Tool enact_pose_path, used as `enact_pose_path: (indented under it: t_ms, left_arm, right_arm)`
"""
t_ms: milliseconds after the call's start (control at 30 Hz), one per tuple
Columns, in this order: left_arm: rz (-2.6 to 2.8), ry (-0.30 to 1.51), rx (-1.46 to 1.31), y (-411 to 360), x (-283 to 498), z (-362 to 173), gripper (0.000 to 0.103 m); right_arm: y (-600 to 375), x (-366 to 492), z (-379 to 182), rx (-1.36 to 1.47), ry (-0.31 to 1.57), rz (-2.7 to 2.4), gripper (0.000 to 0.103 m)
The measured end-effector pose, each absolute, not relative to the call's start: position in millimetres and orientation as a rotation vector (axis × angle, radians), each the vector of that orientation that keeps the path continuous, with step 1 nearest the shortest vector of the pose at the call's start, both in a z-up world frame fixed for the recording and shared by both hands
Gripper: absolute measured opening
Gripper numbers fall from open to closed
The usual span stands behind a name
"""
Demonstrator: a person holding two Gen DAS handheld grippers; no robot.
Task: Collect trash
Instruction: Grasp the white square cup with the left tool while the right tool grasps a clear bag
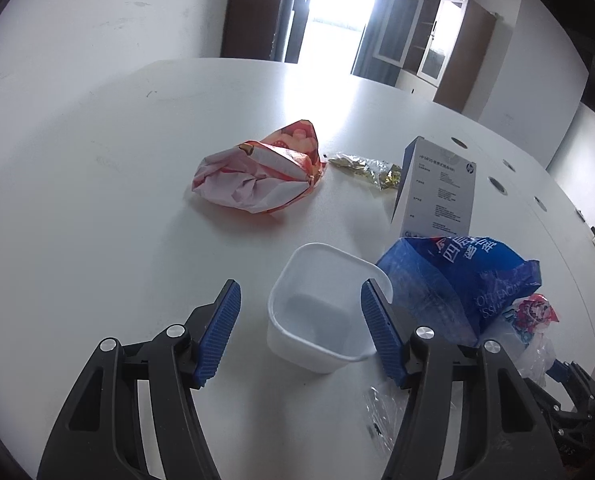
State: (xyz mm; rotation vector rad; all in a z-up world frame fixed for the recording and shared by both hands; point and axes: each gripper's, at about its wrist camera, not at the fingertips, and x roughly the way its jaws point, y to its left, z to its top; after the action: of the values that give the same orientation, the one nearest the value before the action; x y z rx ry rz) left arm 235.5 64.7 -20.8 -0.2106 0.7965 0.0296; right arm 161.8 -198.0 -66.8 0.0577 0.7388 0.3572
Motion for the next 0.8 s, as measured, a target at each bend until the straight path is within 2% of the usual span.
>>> enact_pose_path:
  t_ms: [67, 100, 200, 400, 633, 800]
  left_arm:
    - [0.032, 0.826, -0.2, 63.7, 242.1, -27.6, 0.053]
    - [0.03, 0.837, -0.202, 63.6, 243.1, -30.4, 0.038]
    - [0.026, 0.838, -0.229, 67.5, 238.8, -34.9, 0.016]
    - [0.045, 0.757, -0.221, 66.0, 204.6, -21.8, 0.006]
    - [0.033, 0.65, -0.254, 64.7, 148.9, 4.0, 0.006]
    - [0.017, 0.613, -0.275, 61.5, 125.6, 13.8, 0.006]
  right_arm:
    - [-198.9, 161.7, -68.8, 0.065, 0.75, 0.372, 0.06]
    - [-199.6, 162.5, -69.5, 0.071, 0.754, 0.382, 0.055]
    - [-200.3, 160.3, -71.1, 0.083, 0.76, 0.411, 0.042]
    - [-202.4, 139.6, -66.9, 0.083, 0.724, 0.442, 0.031]
    - [-216.9, 103.4, -51.2, 0.093, 0.68, 0.472, 0.03]
    - [-229.2, 99.5, -59.0, 0.092, 0.746, 0.468, 0.03]
